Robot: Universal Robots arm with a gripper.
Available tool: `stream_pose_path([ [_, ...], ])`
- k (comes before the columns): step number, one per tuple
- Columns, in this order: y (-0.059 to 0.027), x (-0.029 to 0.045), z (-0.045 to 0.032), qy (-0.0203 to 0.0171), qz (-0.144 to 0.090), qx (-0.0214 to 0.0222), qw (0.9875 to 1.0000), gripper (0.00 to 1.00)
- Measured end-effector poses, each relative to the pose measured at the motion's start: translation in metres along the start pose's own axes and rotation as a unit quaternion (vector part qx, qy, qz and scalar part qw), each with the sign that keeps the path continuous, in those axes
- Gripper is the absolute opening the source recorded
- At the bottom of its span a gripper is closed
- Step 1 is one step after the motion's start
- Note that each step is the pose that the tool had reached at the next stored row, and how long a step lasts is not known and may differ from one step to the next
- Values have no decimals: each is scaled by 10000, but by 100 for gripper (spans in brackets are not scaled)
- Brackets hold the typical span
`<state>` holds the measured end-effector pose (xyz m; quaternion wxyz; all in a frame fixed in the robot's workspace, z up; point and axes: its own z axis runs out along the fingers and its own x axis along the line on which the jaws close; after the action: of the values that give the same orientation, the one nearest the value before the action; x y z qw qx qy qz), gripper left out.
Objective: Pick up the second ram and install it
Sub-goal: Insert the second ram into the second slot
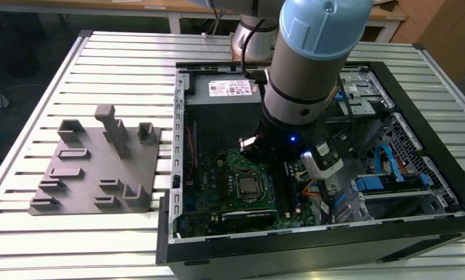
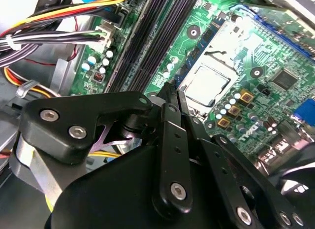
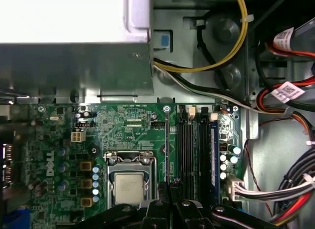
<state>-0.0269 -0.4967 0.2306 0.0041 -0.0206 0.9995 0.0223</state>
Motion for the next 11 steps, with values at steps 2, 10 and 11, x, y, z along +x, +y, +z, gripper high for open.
stream_pose_path([
  [2, 1, -4, 26, 0, 8, 0, 10000, 13],
  [10, 4, -165, 34, 1, 14, 29, 10000, 13],
  [11, 3, -183, 34, 1, 14, 34, 10000, 13],
])
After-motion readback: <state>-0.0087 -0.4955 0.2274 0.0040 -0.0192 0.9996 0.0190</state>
